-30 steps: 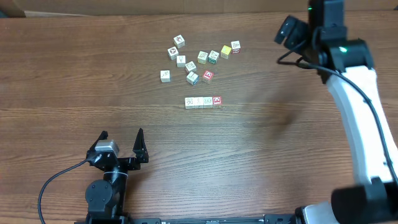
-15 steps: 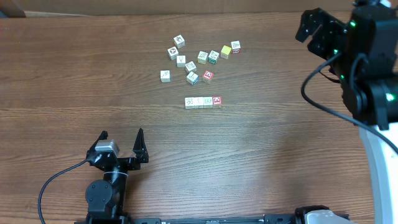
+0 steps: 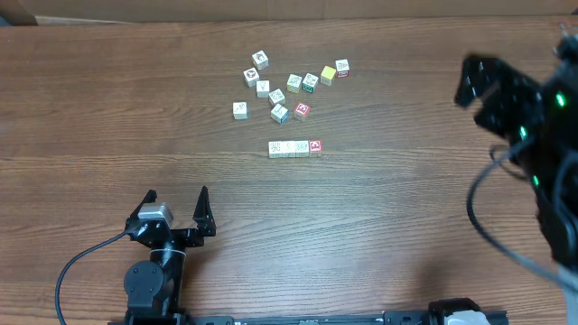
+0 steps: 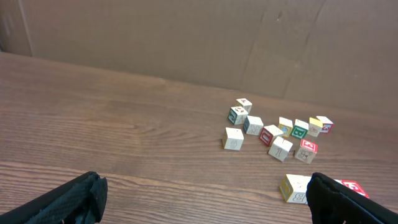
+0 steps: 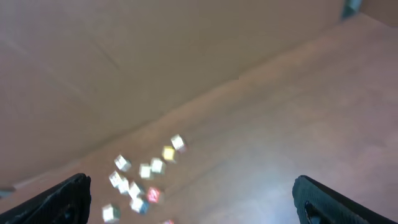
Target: Form a horizontal line
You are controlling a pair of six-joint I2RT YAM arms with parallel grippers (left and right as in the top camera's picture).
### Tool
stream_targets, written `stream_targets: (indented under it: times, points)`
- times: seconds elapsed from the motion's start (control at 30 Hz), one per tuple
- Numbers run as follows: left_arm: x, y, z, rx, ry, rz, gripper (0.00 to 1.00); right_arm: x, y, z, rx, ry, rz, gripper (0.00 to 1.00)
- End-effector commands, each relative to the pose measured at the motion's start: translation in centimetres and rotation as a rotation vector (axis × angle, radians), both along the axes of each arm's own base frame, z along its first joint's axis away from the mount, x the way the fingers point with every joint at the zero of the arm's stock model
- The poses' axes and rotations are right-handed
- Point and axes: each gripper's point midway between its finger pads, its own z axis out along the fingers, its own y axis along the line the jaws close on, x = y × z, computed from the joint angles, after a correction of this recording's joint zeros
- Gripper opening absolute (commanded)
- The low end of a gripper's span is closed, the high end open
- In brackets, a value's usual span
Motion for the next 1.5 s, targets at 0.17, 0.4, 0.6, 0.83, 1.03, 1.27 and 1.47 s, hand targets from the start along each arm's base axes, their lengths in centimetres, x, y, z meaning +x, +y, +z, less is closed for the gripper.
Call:
stream_targets:
  times: [0.17, 0.4, 0.6, 0.83, 1.03, 1.27, 1.47]
  points:
    - [-0.1, -0.3, 0.2, 0.018, -0.012, -0.018, 1.00, -6.9, -1.2, -2.2, -0.033, 0.127, -0.025, 1.00]
    - [-0.1, -0.3, 0.2, 0.018, -0.012, -0.017, 1.00, -11.8, -1.6, -3.3, -0.007, 0.175, -0.035, 1.00]
    - [-0.1, -0.3, 0.2, 0.018, -0.012, -0.018, 1.00, -14.3, -1.9, -5.0, -0.005, 0.162, -0.035, 1.00]
    - [-0.1, -0.3, 0.2, 0.018, -0.012, -0.017, 1.00, -14.1, -0.9, -9.3, 0.040, 0.047, 0.013, 1.00]
    - [-0.1, -0.3, 0.2, 0.018, -0.012, -0.018, 1.00, -13.6, -0.3, -13.7, 0.068, -0.054, 0.045, 1.00]
    - [-0.1, -0.3, 0.2, 0.018, -0.012, -0.018, 1.00, -13.8, -0.3, -16.8, 0.076, -0.155, 0.047, 1.00]
    - [-0.1, -0.3, 0.2, 0.018, -0.012, -0.017, 1.00, -11.7, -0.2, -17.0, 0.088, -0.311, 0.048, 1.00]
